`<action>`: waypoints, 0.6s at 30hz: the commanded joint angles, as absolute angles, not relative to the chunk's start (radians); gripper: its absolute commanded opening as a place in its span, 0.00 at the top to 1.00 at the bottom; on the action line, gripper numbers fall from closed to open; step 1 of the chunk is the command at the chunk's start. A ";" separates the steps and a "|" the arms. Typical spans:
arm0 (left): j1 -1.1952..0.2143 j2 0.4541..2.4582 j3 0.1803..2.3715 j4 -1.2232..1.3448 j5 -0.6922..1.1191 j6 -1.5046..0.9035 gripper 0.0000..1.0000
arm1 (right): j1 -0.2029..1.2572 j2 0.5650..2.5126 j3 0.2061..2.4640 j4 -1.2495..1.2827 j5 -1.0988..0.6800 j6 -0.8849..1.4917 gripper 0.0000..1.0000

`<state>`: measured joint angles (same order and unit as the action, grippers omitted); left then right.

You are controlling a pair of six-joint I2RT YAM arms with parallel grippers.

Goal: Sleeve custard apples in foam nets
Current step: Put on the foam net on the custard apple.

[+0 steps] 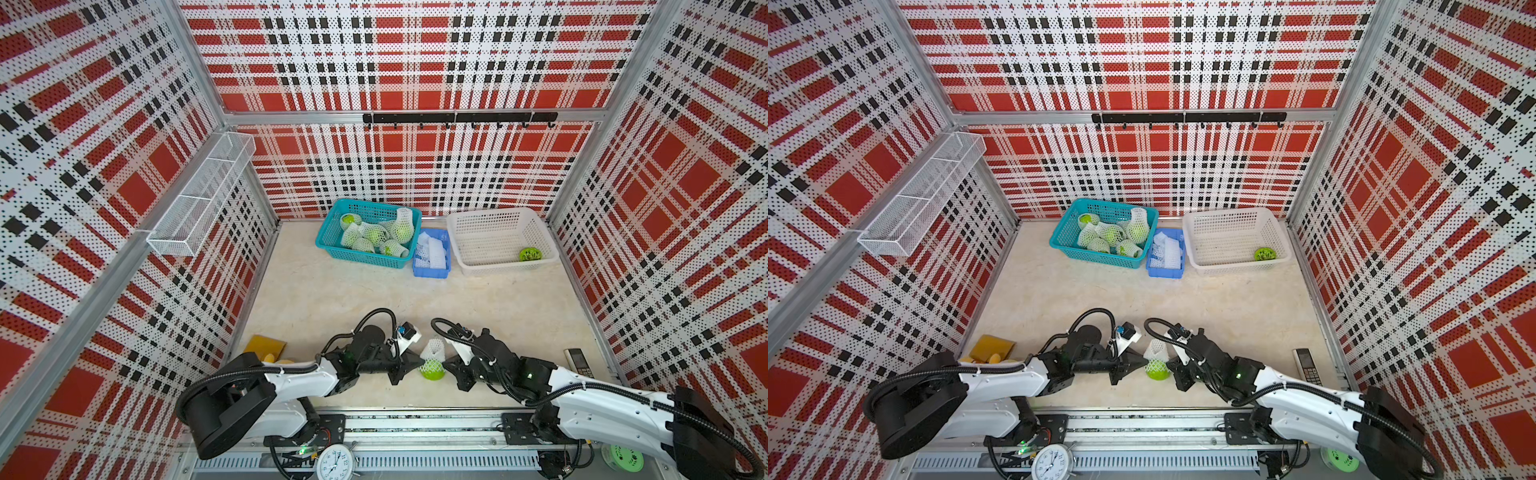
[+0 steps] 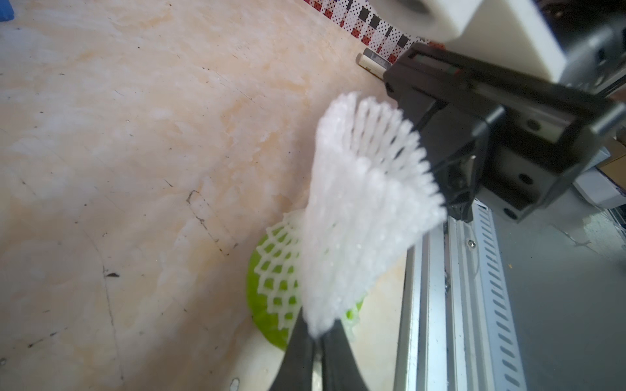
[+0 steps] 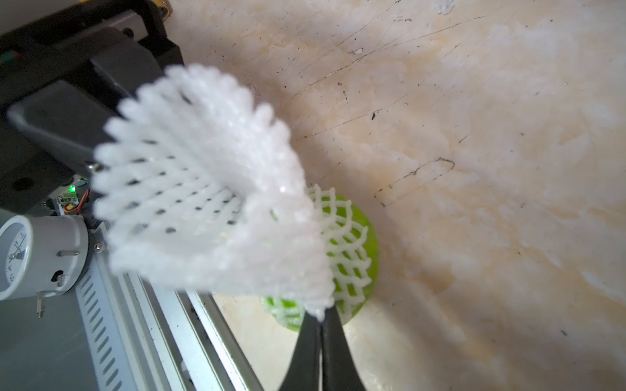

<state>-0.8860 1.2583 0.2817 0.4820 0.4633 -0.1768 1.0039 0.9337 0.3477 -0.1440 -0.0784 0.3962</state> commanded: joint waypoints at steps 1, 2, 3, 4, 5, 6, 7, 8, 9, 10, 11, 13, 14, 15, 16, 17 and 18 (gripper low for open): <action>-0.901 1.213 0.261 0.451 0.440 -0.192 0.91 | 1.005 0.936 0.329 -0.209 -0.092 0.413 1.00; -0.905 1.209 0.261 0.443 0.436 -0.192 0.91 | 1.006 0.938 0.329 -0.209 -0.093 0.413 1.00; -0.909 1.207 0.261 0.438 0.434 -0.191 0.91 | 1.007 0.942 0.331 -0.206 -0.092 0.413 1.00; -0.915 1.208 0.264 0.433 0.433 -0.192 0.91 | 1.010 0.946 0.331 -0.203 -0.093 0.413 1.00; -0.921 1.213 0.268 0.431 0.433 -0.189 0.91 | 1.013 0.949 0.334 -0.201 -0.090 0.414 1.00; -0.926 1.221 0.272 0.427 0.432 -0.189 0.91 | 1.015 0.954 0.335 -0.199 -0.090 0.414 1.00; -0.930 1.231 0.276 0.427 0.434 -0.189 0.91 | 1.018 0.958 0.337 -0.198 -0.090 0.413 1.00; -0.933 1.242 0.278 0.426 0.437 -0.189 0.91 | 1.021 0.962 0.337 -0.197 -0.091 0.414 1.00; -0.935 1.252 0.279 0.426 0.438 -0.191 0.91 | 1.024 0.965 0.337 -0.196 -0.089 0.414 1.00; -0.936 1.261 0.278 0.425 0.439 -0.192 0.91 | 1.025 0.965 0.338 -0.198 -0.089 0.416 1.00; -0.937 1.271 0.278 0.426 0.440 -0.193 0.90 | 1.028 0.965 0.336 -0.198 -0.088 0.417 1.00; -0.940 1.280 0.276 0.426 0.437 -0.196 0.90 | 1.031 0.961 0.334 -0.202 -0.083 0.422 1.00; -0.944 1.283 0.276 0.426 0.436 -0.197 0.90 | 1.032 0.958 0.331 -0.204 -0.083 0.423 1.00; -0.947 1.285 0.276 0.425 0.432 -0.196 0.89 | 1.035 0.955 0.331 -0.207 -0.081 0.426 1.00; -0.950 1.285 0.276 0.425 0.430 -0.198 0.89 | 1.034 0.952 0.331 -0.210 -0.077 0.429 1.00; -0.950 1.286 0.275 0.426 0.428 -0.197 0.88 | 1.034 0.948 0.331 -0.215 -0.073 0.431 1.00; -0.953 1.287 0.275 0.426 0.421 -0.200 0.88 | 1.036 0.947 0.332 -0.221 -0.068 0.432 1.00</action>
